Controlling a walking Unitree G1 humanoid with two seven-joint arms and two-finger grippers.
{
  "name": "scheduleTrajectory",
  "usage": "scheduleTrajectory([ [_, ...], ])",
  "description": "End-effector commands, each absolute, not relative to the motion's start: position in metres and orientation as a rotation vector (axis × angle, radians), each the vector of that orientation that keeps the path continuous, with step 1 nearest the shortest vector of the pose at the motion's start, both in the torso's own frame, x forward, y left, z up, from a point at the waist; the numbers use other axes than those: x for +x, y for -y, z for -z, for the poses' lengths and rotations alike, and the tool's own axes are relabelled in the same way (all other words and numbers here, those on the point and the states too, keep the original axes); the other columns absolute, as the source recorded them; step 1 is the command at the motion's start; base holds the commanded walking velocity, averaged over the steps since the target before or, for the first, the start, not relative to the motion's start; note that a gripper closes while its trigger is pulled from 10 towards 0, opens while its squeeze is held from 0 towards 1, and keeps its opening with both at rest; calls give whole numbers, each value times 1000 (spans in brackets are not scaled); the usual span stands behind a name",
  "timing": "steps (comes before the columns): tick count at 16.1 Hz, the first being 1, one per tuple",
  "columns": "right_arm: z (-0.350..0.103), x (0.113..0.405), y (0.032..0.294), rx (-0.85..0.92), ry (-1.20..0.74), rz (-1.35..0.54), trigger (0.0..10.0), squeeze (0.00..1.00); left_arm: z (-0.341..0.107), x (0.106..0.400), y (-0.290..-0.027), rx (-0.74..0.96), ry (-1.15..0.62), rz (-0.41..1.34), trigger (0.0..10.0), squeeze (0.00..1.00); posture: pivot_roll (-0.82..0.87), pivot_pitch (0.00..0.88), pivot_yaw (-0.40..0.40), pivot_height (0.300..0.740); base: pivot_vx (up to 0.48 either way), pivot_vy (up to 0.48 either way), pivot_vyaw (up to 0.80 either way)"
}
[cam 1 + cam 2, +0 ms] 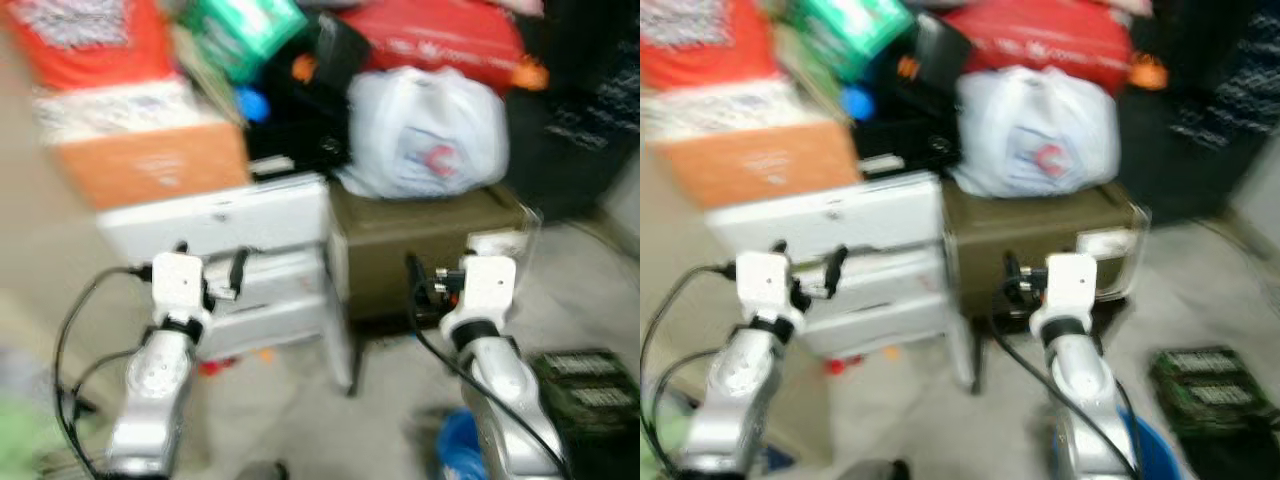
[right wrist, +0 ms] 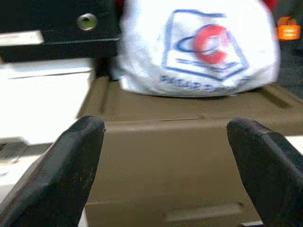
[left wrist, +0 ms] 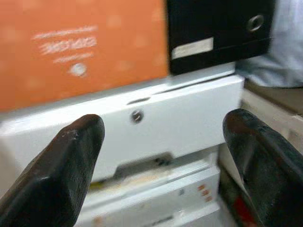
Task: Clean up the room
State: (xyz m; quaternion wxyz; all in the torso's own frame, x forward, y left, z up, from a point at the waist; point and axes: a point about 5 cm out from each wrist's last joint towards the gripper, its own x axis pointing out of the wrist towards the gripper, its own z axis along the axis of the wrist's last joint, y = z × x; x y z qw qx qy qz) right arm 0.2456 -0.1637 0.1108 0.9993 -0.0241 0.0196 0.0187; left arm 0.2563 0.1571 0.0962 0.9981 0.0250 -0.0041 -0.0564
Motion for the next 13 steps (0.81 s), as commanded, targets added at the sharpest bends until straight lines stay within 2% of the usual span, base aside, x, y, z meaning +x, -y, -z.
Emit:
scheduleTrajectory([
  [1,-110,247,165,-50,-38,-35,10000,0,-97,257,-157,64,2,116,10000,0,-100,0,20,740,0,0,800],
  [9,-109,247,165,-44,-44,-28,10000,0,-97,255,-153,99,3,145,10000,0,-98,0,17,740,0,0,800],
  [11,-108,248,164,-39,-45,-28,10000,0,-96,255,-153,100,1,144,10000,0,-99,0,17,740,0,0,531],
  [13,-108,248,164,-35,-48,-30,10000,0,-96,255,-153,101,-1,143,10000,0,-100,0,17,740,0,0,0],
])
